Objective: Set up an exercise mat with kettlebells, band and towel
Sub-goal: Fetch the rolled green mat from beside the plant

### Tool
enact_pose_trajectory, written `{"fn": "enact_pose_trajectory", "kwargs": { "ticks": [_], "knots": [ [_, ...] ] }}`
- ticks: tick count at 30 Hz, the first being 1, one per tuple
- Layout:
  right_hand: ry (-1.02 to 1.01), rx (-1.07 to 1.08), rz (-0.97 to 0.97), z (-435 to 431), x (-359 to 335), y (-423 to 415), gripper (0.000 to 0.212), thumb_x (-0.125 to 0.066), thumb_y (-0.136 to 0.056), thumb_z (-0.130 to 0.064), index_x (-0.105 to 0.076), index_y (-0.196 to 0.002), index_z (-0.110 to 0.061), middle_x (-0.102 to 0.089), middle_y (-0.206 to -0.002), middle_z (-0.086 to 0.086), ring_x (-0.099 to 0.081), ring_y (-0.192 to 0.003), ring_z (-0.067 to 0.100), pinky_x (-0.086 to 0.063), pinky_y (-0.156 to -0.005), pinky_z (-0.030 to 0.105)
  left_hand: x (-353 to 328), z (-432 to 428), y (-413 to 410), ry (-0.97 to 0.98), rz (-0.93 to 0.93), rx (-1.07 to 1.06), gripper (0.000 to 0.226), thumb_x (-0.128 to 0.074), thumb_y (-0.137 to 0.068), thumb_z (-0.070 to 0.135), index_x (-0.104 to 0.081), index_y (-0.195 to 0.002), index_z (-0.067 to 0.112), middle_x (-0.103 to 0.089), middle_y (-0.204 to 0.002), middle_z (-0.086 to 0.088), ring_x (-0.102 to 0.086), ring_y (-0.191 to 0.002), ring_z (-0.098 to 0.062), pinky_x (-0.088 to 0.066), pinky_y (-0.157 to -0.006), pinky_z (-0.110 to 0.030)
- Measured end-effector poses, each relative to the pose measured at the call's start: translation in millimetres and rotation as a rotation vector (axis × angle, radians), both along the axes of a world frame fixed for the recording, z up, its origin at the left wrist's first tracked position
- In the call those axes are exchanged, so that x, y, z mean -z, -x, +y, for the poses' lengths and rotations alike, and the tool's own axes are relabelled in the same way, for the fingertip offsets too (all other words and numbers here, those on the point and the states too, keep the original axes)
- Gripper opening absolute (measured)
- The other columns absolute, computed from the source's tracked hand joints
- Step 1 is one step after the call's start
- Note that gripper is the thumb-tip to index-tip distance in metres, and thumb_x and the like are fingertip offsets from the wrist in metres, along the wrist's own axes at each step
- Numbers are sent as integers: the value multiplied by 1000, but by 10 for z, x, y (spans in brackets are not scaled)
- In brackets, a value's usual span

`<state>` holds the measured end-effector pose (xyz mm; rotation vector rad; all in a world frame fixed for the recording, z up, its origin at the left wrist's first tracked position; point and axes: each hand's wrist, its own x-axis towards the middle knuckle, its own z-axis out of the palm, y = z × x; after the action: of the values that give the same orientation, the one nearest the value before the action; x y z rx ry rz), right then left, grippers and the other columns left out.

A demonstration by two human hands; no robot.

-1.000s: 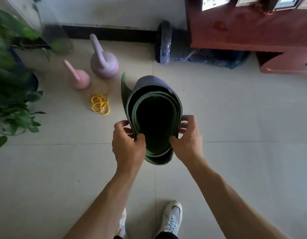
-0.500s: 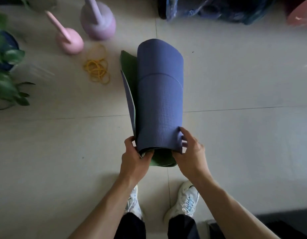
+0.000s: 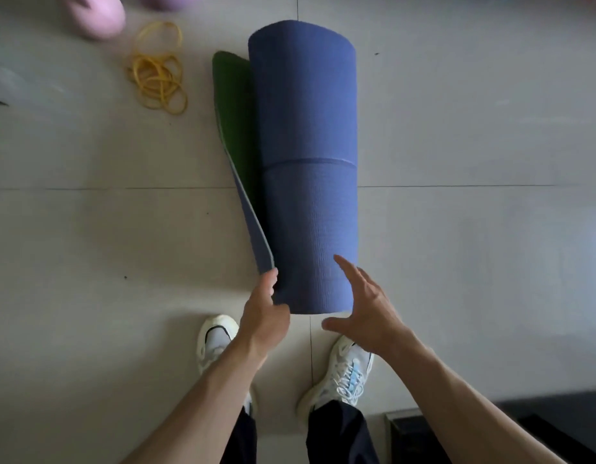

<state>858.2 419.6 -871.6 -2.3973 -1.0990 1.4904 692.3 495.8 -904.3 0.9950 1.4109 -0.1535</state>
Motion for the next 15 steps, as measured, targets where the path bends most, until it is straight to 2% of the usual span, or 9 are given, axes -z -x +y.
{"fn": "enact_pose_trajectory", "kwargs": {
  "ticks": [2,5,11,15],
  "knots": [
    [-32,-45,19,66,-19,38,114,-91,-71,-38,-20,-160,-29,-26,-166,-4,-23,-154,18,-24,-118,26,-119,47,22,-70,8,-33,67,-49,-91,4,-38,-154,24,-46,-154,6,-38,-146,-14,-33,-115,-30],
    [-106,48,-5,247,-96,78,108,-85,-74,-47,-22,-160,-32,-23,-168,-5,-22,-154,16,-26,-122,33,-217,211,5,-162,11,-65,60,-52,-96,6,-40,-153,21,-47,-156,4,-39,-146,-14,-32,-108,-25],
    [-243,94,-32,654,-174,141,90,-77,-84,-46,-26,-158,-34,-32,-164,-7,-31,-150,15,-31,-118,32,-272,535,-63,-255,-50,-79,52,-52,-102,17,-41,-152,23,-45,-157,5,-39,-146,-13,-31,-107,-26],
    [-251,110,-45,838,14,141,81,-71,-90,-44,-28,-158,-32,-33,-163,-3,-31,-150,20,-34,-121,40,-126,651,-130,-291,-69,-39,50,-51,-104,21,-40,-153,23,-42,-159,4,-36,-149,-16,-32,-112,-30]
  ]
}}
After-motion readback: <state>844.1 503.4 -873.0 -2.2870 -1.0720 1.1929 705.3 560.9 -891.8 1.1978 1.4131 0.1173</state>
